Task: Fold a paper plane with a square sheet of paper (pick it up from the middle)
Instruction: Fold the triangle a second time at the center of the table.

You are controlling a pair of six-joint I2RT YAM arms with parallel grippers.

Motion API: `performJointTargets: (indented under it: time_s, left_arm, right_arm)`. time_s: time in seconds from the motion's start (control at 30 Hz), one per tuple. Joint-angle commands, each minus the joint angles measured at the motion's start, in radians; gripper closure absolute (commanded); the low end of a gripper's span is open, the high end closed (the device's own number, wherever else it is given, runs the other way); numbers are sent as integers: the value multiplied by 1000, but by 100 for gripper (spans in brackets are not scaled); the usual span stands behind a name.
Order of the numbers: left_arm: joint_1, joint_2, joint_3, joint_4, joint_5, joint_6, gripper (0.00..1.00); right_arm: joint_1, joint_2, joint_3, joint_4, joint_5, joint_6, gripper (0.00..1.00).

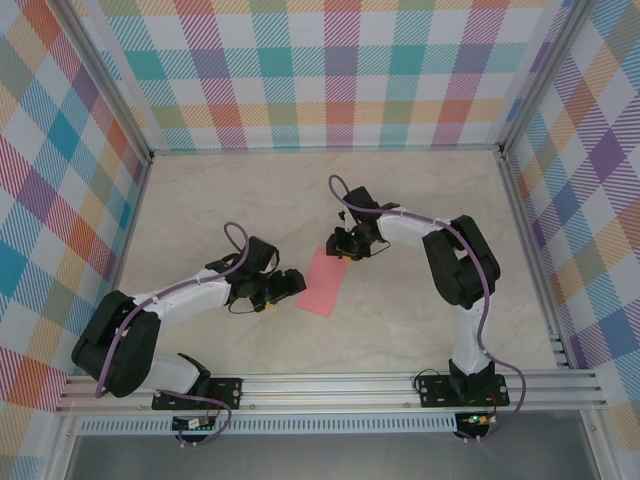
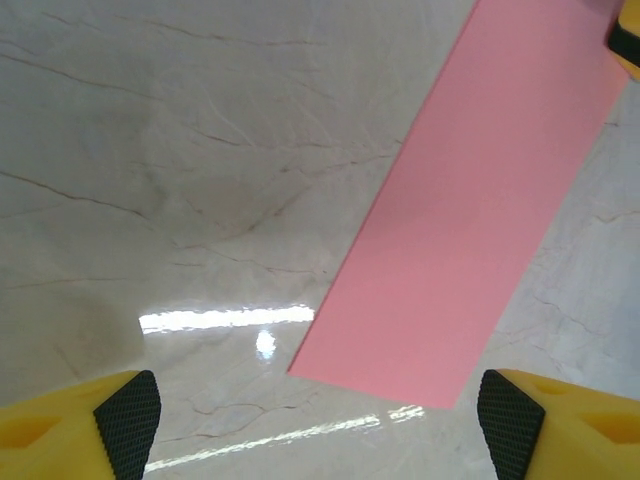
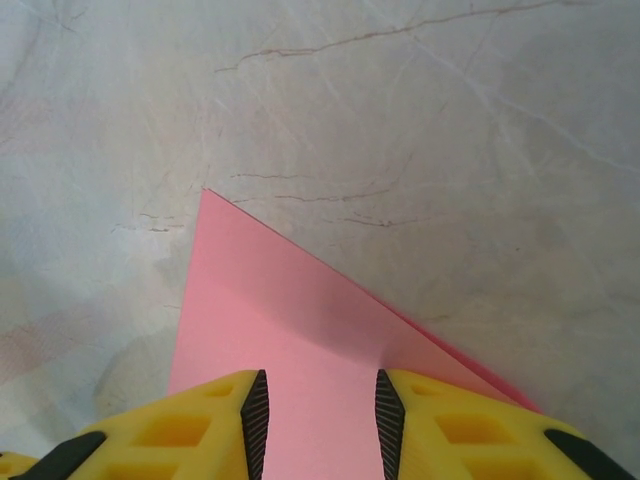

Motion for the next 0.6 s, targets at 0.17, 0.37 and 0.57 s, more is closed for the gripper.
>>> performJointTargets:
  time_s: [0.17,0.37,0.57]
  left_arm:
    - [2,-13,-40,89,93,-60,13]
    - [-12,32,-27,109,135,-79,13]
    - [-27,72,-4,109,153,-83,14]
  right_arm:
    - [9,-7,-3,-37,72,40,64]
    - [8,35,-6,-46,95,55,65]
    - [6,65,-11,-63,109,73,66]
